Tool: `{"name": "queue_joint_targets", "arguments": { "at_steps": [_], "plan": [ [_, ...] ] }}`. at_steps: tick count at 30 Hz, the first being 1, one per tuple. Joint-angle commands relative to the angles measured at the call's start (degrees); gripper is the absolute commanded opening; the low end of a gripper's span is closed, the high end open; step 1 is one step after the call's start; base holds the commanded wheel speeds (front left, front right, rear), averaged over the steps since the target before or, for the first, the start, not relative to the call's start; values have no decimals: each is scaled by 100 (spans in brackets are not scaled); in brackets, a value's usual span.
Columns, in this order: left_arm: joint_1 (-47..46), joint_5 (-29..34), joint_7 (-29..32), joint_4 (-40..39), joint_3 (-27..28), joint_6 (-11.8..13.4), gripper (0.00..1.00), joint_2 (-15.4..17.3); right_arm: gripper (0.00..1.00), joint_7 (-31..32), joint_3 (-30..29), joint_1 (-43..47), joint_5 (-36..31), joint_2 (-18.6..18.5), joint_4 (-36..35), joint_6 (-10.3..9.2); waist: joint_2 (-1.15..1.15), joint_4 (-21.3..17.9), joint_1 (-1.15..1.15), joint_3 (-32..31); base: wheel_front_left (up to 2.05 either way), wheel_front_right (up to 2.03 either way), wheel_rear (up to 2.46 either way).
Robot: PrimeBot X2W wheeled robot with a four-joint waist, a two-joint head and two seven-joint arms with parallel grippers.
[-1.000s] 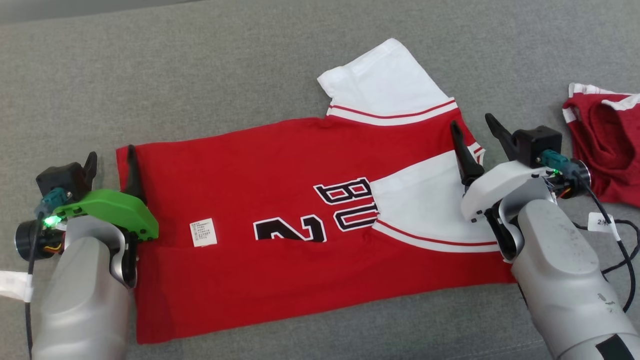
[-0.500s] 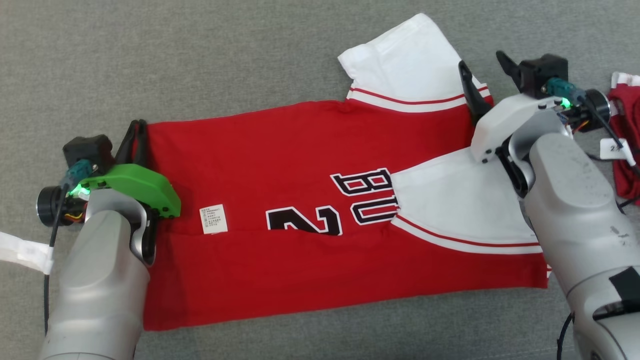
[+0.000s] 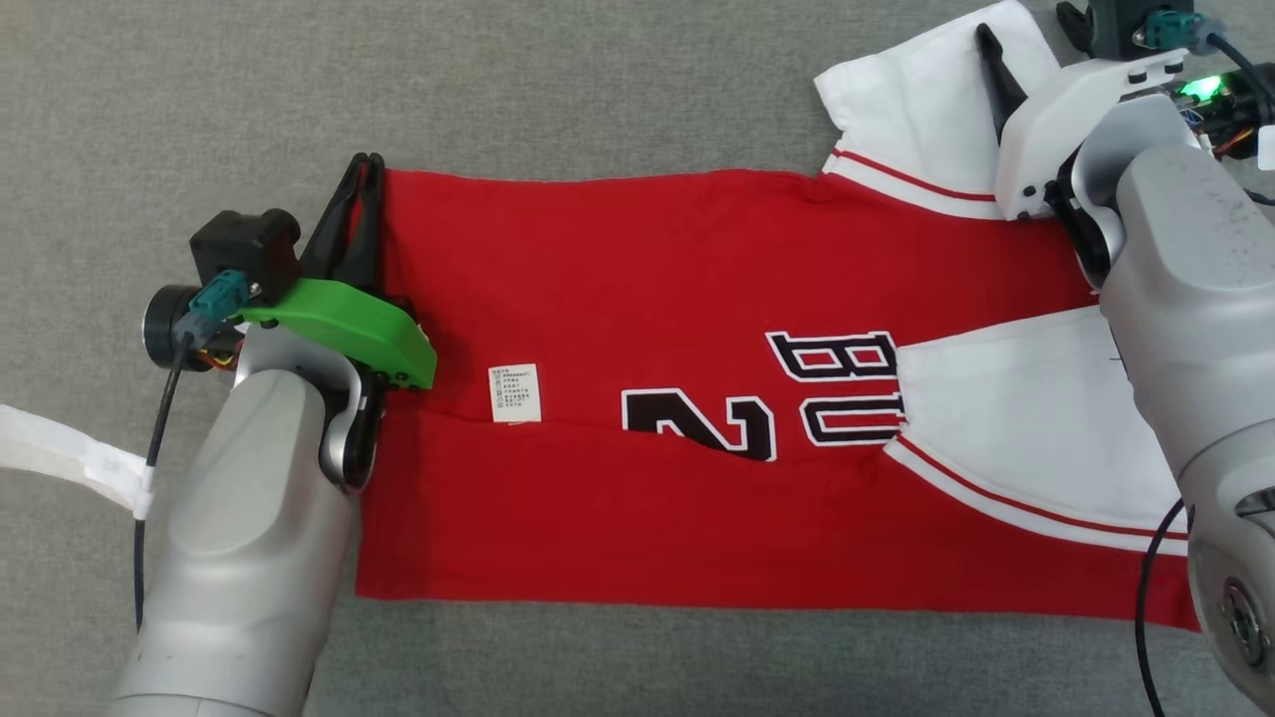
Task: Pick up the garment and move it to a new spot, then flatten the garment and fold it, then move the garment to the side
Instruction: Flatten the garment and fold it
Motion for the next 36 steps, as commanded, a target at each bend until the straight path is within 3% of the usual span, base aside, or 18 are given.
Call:
{"name": "queue_joint_targets", "arguments": {
  "at_steps": [1,2,3,4,13,18,27,36],
  "plan": [
    [60,-61,1,-56,-35,-17,0,3,100,51,-17,-88,-60,-42,119,-9,0,199,-1,174,0,0,0],
    [68,-89,1,-96,-40,-16,0,0,100,88,-30,-113,-92,-42,203,-9,0,215,-1,184,0,0,0],
    [78,-107,1,-118,-49,-16,0,-2,81,87,-43,-128,-111,-40,263,-9,0,228,-1,188,0,0,0],
    [91,-109,1,-134,-56,-16,0,-1,0,77,-56,-142,-123,-24,319,-9,0,238,-1,190,0,0,0],
    [223,-13,0,-390,271,-13,0,97,0,-691,-548,-290,-442,-188,113,-9,0,108,-1,8,0,0,0],
    [439,193,0,-729,629,-3,0,113,0,-790,-1048,-37,-603,29,-755,-9,0,-71,-1,-244,0,0,0],
    [1225,515,0,-1119,1097,-3,0,168,0,-795,-1070,1345,-104,436,-2284,-9,0,-515,-1,-939,0,0,0],
    [2202,713,1,-1039,1336,-4,0,117,0,-795,-785,3217,704,521,-2973,-9,0,-856,-1,-1603,0,0,0]
  ]
}}
